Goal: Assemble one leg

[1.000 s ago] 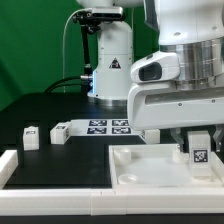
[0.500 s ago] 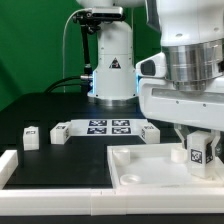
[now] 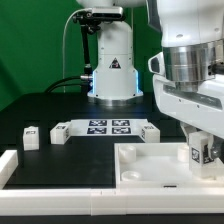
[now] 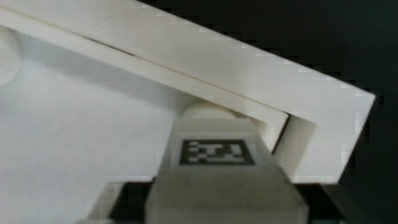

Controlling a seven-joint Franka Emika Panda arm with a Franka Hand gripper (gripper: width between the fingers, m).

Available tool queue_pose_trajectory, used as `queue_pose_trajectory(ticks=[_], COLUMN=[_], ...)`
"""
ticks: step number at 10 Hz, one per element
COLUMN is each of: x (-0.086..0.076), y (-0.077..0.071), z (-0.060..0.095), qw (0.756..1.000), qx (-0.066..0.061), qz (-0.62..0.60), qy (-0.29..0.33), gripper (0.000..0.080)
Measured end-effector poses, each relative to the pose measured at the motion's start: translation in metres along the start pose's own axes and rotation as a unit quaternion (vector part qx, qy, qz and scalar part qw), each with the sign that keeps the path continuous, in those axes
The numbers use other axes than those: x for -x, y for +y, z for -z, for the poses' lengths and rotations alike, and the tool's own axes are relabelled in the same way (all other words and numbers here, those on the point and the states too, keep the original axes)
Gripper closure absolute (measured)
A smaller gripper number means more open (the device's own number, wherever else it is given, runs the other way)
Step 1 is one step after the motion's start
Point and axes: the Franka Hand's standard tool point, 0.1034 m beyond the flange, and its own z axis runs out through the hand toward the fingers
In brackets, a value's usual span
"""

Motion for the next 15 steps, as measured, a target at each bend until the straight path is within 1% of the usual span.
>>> queue_pose_trajectory(ticks=[1, 2, 3, 4, 5, 7, 9, 10, 11, 12, 13, 14, 15], x=[0.0011, 0.0003, 0.0001, 0.0029, 0.0044, 0.0059, 0.0050, 0.0049, 0.0061, 0.0054, 0.0042, 0.0033, 0.0033], y=[-0.0001, 0.0001, 0.0001, -0.0005, -0.0008, -0.0011, -0.0007, -0.0008, -0.0012, -0.0015, -0.0017, -0.0014, -0.0015], z=[-0.0002, -0.0001, -0.0001, -0.0004, -0.0006, -0.0007, -0.0005, -0.0003, -0.0002, 0.0010, 0.0011, 0.0012, 0.0012], qw=[1.000, 0.998, 0.990, 0.985, 0.970, 0.930, 0.897, 0.873, 0.861, 0.821, 0.791, 0.782, 0.786], qx=[0.000, 0.001, 0.001, 0.001, 0.003, 0.005, 0.007, 0.010, 0.010, 0.016, 0.019, 0.019, 0.019], qz=[0.009, 0.062, 0.144, 0.174, 0.242, 0.367, 0.442, 0.488, 0.509, 0.571, 0.611, 0.623, 0.618], qy=[0.000, 0.001, 0.002, 0.001, 0.002, 0.003, 0.003, 0.006, 0.005, 0.009, 0.012, 0.012, 0.012], gripper=[0.0429, 0.0247, 0.0170, 0.0156, 0.0156, 0.0150, 0.0150, 0.0150, 0.0150, 0.0150, 0.0150, 0.0150, 0.0281])
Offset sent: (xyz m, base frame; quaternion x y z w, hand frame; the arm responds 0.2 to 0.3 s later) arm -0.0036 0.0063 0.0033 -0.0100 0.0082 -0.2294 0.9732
